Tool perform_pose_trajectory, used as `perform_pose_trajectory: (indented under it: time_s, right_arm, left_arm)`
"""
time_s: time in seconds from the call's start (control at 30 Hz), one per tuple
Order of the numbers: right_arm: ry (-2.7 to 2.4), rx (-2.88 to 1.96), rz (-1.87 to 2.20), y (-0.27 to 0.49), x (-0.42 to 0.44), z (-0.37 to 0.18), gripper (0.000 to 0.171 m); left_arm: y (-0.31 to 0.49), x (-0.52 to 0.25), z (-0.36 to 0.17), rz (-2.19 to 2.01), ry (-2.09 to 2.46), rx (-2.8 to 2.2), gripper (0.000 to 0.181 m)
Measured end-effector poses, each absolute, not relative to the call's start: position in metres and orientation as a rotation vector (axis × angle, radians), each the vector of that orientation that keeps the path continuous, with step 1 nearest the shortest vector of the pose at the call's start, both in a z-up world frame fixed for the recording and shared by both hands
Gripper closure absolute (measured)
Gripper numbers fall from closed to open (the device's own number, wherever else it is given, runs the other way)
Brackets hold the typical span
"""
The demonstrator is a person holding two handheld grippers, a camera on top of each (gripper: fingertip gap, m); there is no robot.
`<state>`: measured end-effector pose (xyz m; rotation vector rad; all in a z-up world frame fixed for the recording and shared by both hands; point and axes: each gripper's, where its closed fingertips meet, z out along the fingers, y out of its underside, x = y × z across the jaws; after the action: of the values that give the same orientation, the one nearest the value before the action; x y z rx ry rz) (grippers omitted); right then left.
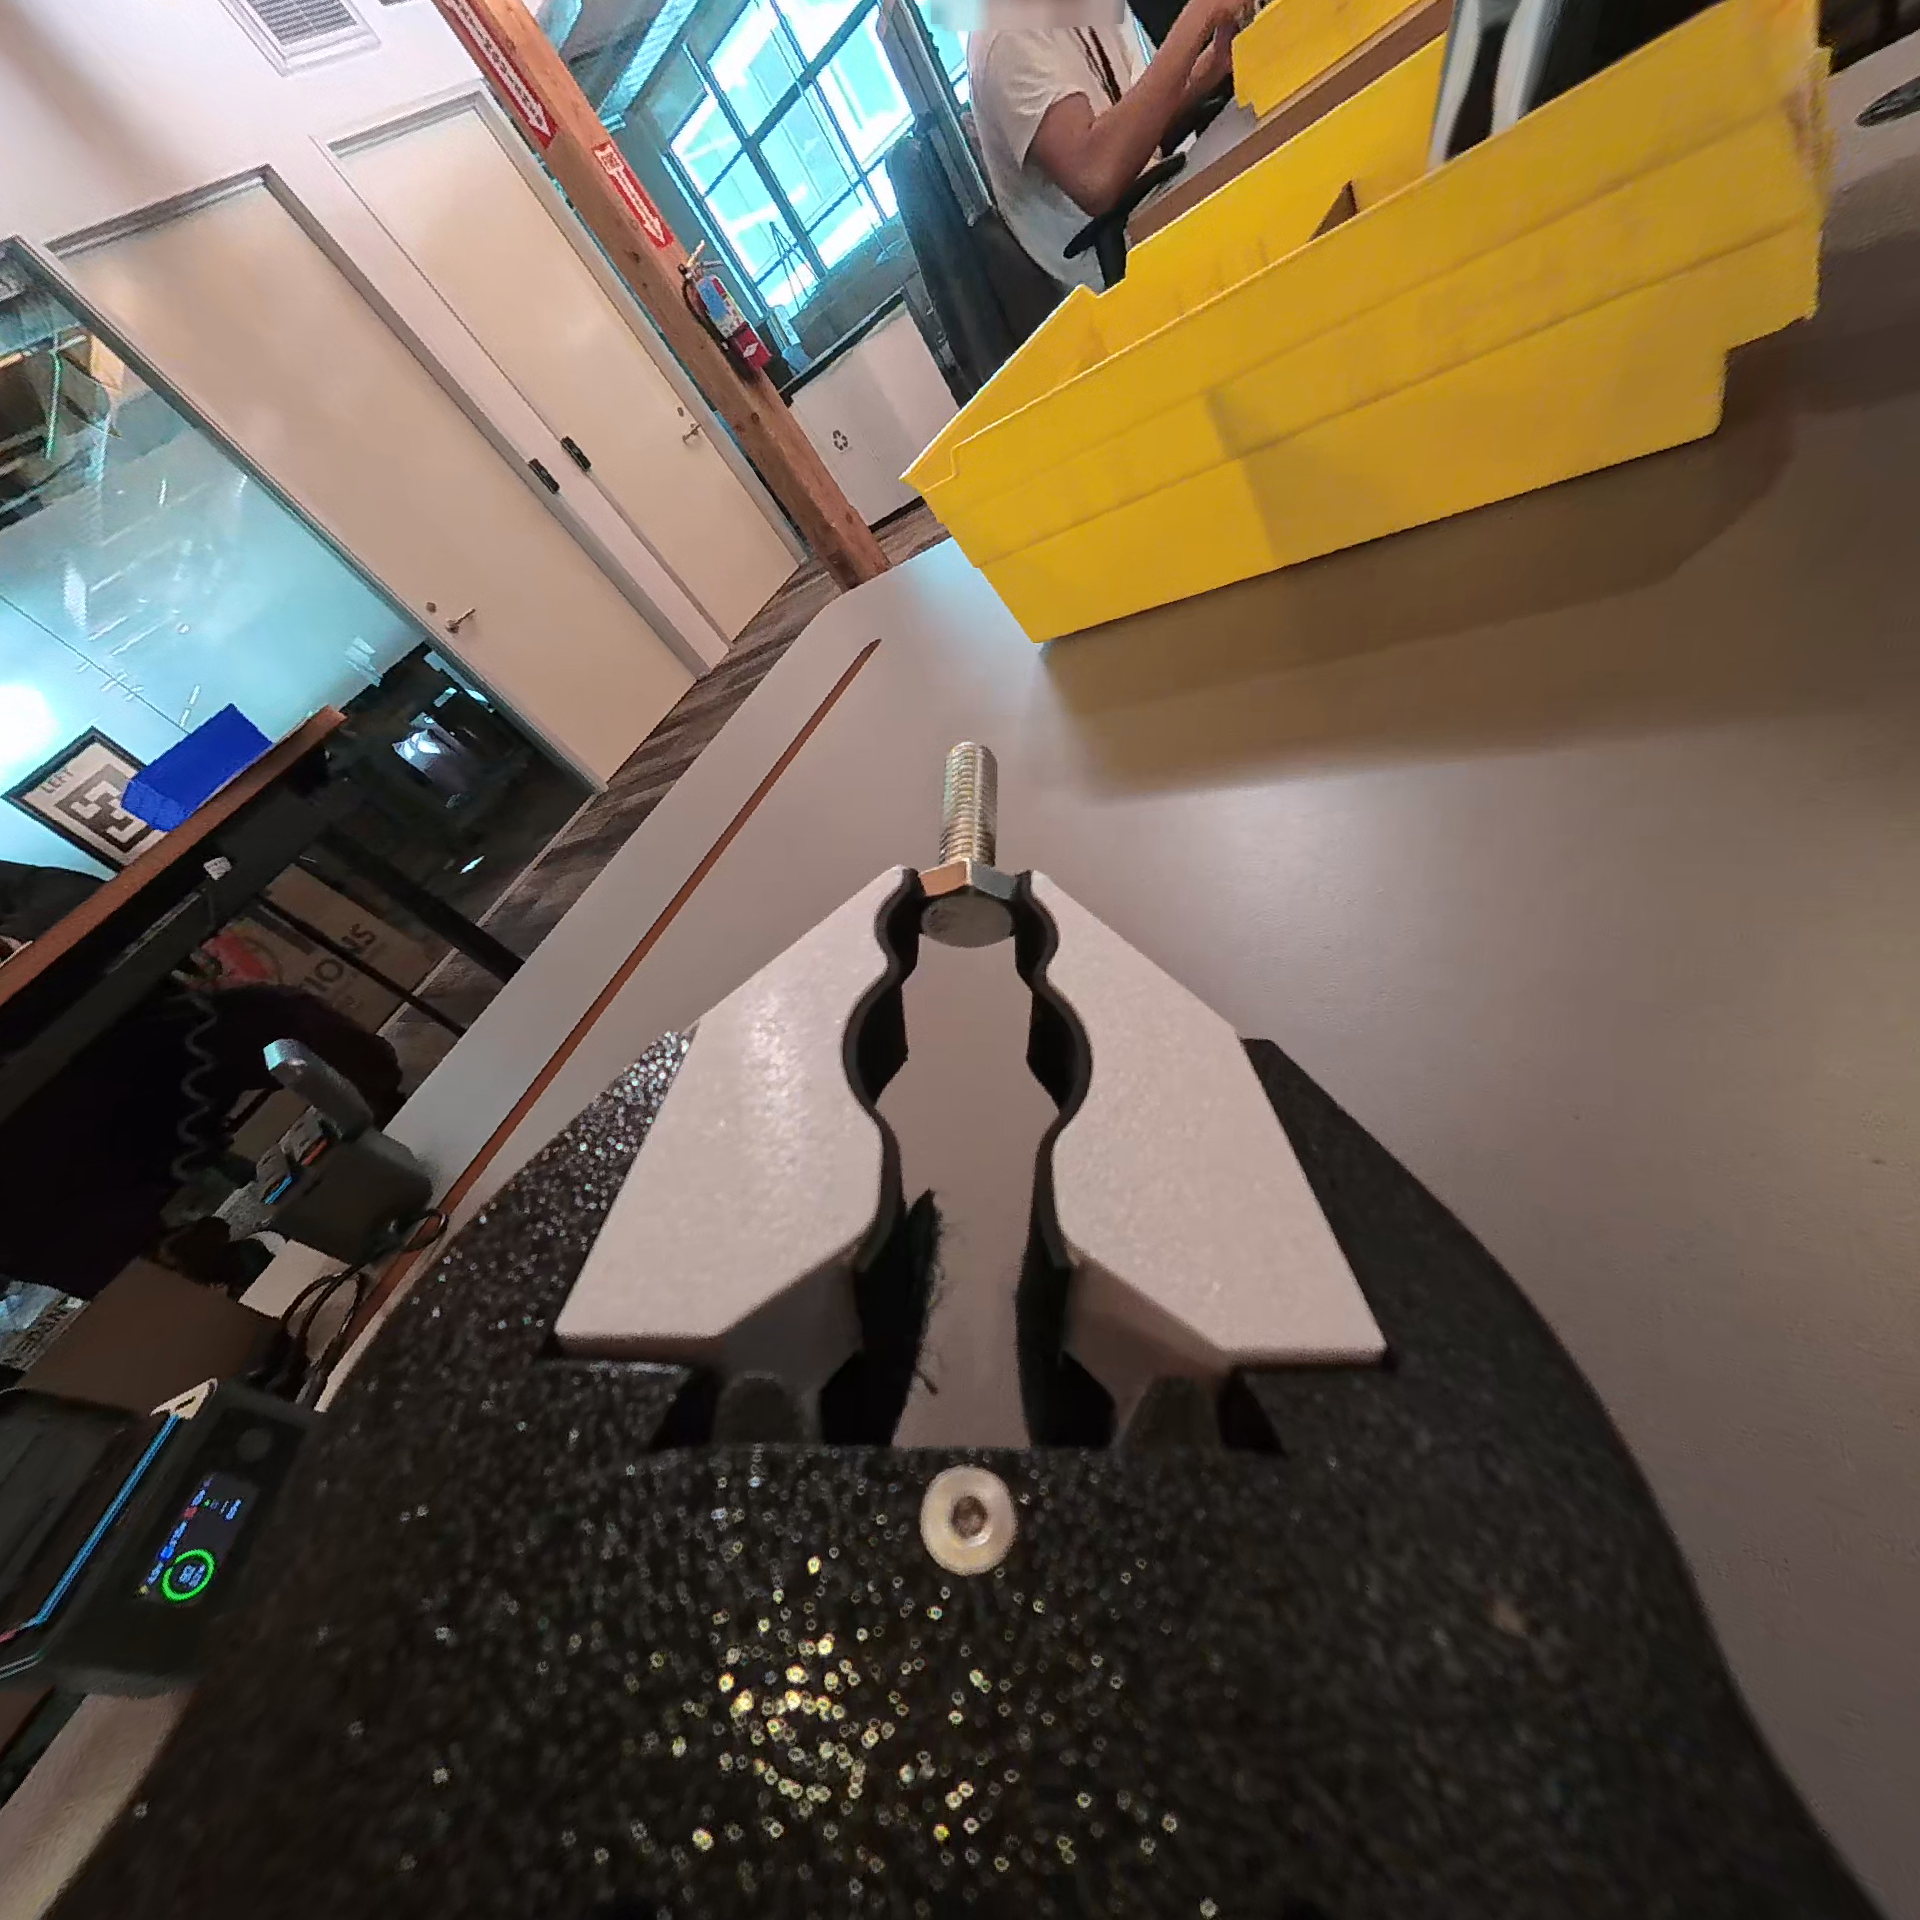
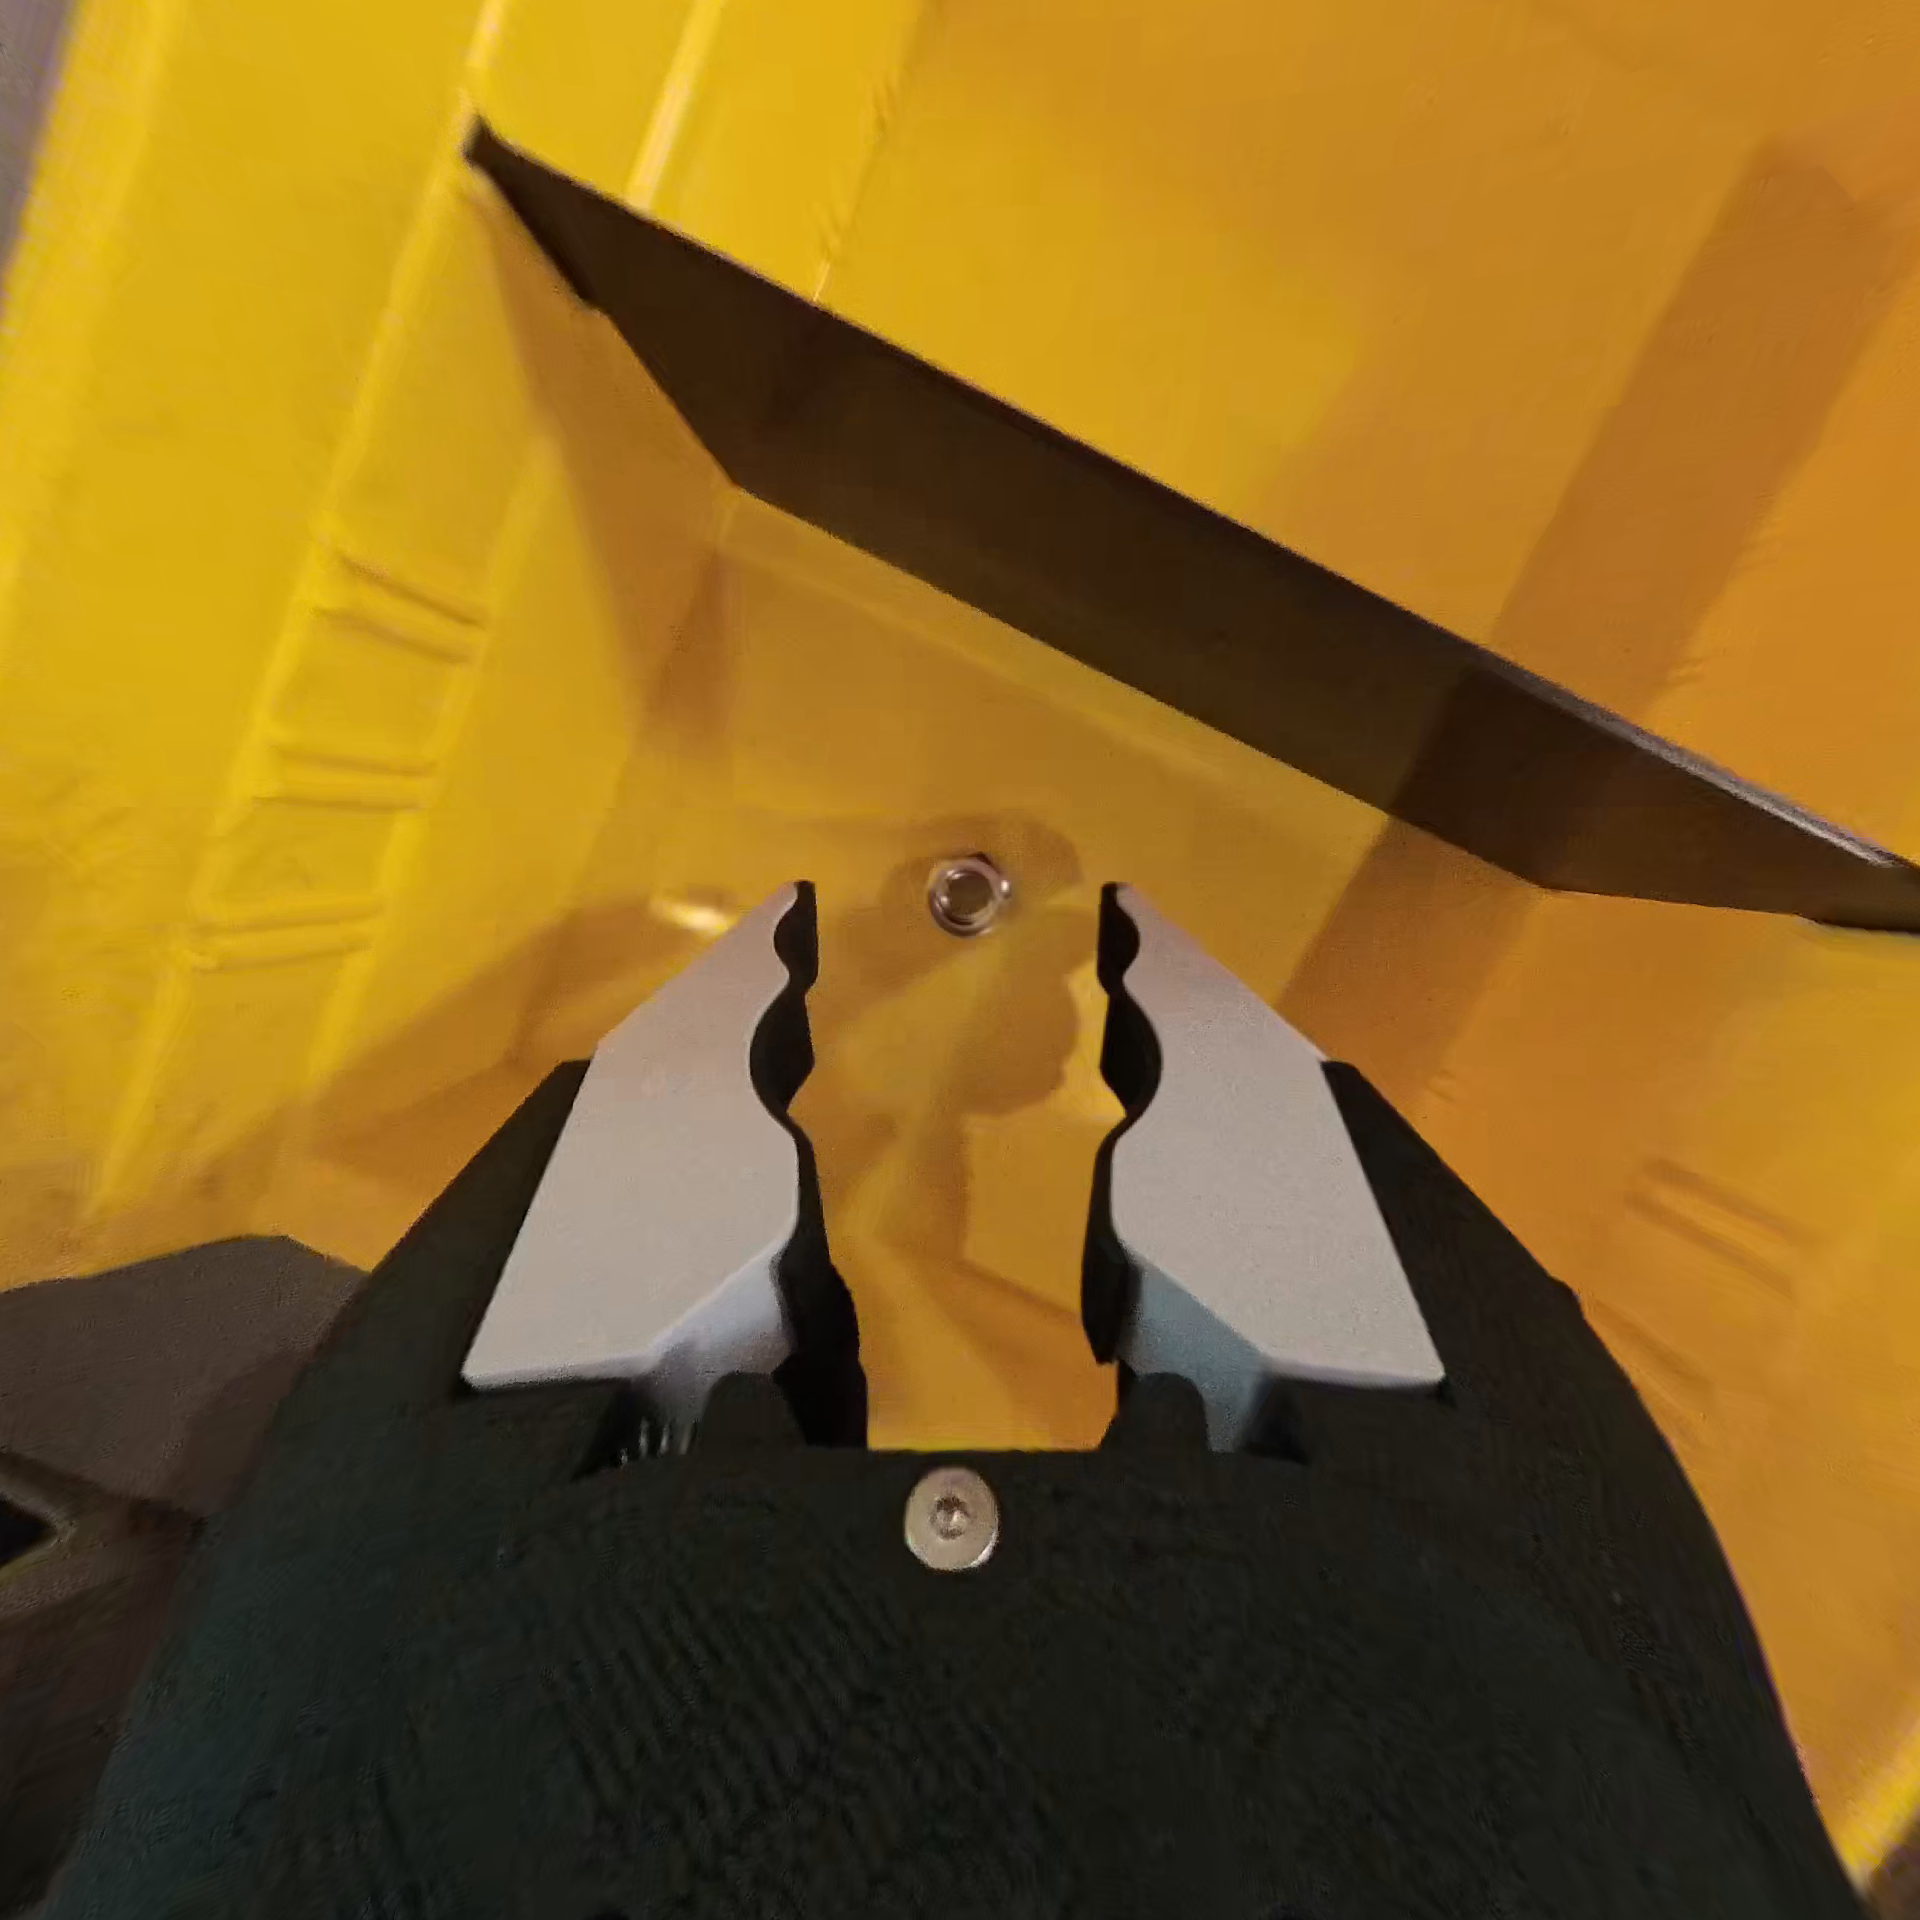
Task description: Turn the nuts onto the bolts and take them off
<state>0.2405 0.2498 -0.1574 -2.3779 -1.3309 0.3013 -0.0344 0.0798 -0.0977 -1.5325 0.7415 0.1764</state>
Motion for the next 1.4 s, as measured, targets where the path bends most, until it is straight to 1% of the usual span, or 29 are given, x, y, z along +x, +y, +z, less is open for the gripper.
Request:
perform_pose_trajectory:
  time_s: [0.03,0.07,0.13,0.2,0.23,0.3,0.37,0.43,0.53,0.63,0.7,0.73,0.83,0.87,0.9,0.93,0.97,1.0,1.07,1.13,1.2,1.33,1.4]
  right_arm:
    - [-1.249,-2.306,0.248,0.256,0.24,-0.139,0.113]
    - [-1.157,-2.191,0.202,0.265,0.239,-0.113,0.11]
    - [-1.013,-1.889,0.221,0.266,0.221,-0.049,0.108]
    - [-1.005,-1.603,0.4,0.23,0.181,0.005,0.111]
    - [-1.014,-1.491,0.519,0.204,0.158,0.023,0.112]
    - [-1.028,-1.336,0.818,0.149,0.11,0.043,0.111]
    - [-0.954,-1.28,1.105,0.107,0.073,0.045,0.1]
    - [-0.812,-1.291,1.365,0.085,0.048,0.035,0.098]
    - [-0.611,-1.37,1.613,0.079,0.021,0.008,0.107]
    - [-0.587,-1.439,1.784,0.067,-0.001,-0.013,0.117]
    - [-0.589,-1.471,1.859,0.061,-0.011,-0.02,0.128]
    - [-0.604,-1.499,1.85,0.06,-0.014,-0.026,0.134]
    - [-0.692,-1.497,1.755,0.059,-0.016,-0.03,0.16]
    - [-0.731,-1.485,1.711,0.058,-0.016,-0.029,0.162]
    - [-0.77,-1.471,1.658,0.059,-0.015,-0.027,0.164]
    - [-0.805,-1.449,1.601,0.062,-0.011,-0.022,0.163]
    - [-0.832,-1.425,1.532,0.07,-0.006,-0.015,0.163]
    - [-0.856,-1.399,1.441,0.081,0.003,-0.005,0.163]
    - [-0.904,-1.372,1.194,0.117,0.029,0.016,0.163]
    - [-0.988,-1.44,0.92,0.165,0.058,0.026,0.163]
    - [-1.098,-1.623,0.663,0.217,0.089,0.013,0.163]
    - [-1.364,-2.109,0.148,0.307,0.15,-0.058,0.163]
    - [-1.559,-2.31,0.03,0.321,0.163,-0.098,0.163]
  left_arm:
    - [0.08,-0.035,-0.097,0.177,0.738,-1.53,0.165]
    - [0.079,-0.034,-0.096,0.178,0.734,-1.525,0.165]
    - [0.079,-0.032,-0.092,0.174,0.726,-1.51,0.165]
    - [0.079,-0.03,-0.088,0.185,0.718,-1.486,0.165]
    - [0.079,-0.03,-0.085,0.205,0.709,-1.467,0.165]
    - [0.078,-0.031,-0.073,0.273,0.669,-1.409,0.165]
    - [0.075,-0.032,-0.058,0.342,0.611,-1.342,0.165]
    - [0.07,-0.029,-0.047,0.382,0.575,-1.278,0.165]
    - [0.064,-0.018,-0.037,0.362,0.553,-1.223,0.165]
    - [0.063,-0.01,-0.036,0.333,0.556,-1.209,0.165]
    - [0.063,-0.007,-0.037,0.324,0.56,-1.209,0.165]
    - [0.063,-0.006,-0.037,0.324,0.566,-1.208,0.165]
    - [0.064,-0.005,-0.041,0.311,0.59,-1.221,0.165]
    - [0.064,-0.004,-0.042,0.293,0.595,-1.216,0.164]
    - [0.063,-0.001,-0.041,0.263,0.591,-1.201,0.149]
    - [0.065,-0.002,-0.04,0.236,0.57,-1.211,0.128]
    - [0.068,-0.005,-0.041,0.222,0.54,-1.239,0.111]
    - [0.071,-0.009,-0.042,0.214,0.509,-1.262,0.097]
    - [0.075,-0.016,-0.045,0.191,0.466,-1.298,0.081]
    - [0.077,-0.021,-0.045,0.182,0.439,-1.307,0.08]
    - [0.078,-0.022,-0.046,0.181,0.433,-1.31,0.08]
    - [0.08,-0.016,-0.049,0.187,0.467,-1.314,0.082]
    - [0.082,-0.013,-0.052,0.196,0.493,-1.318,0.083]
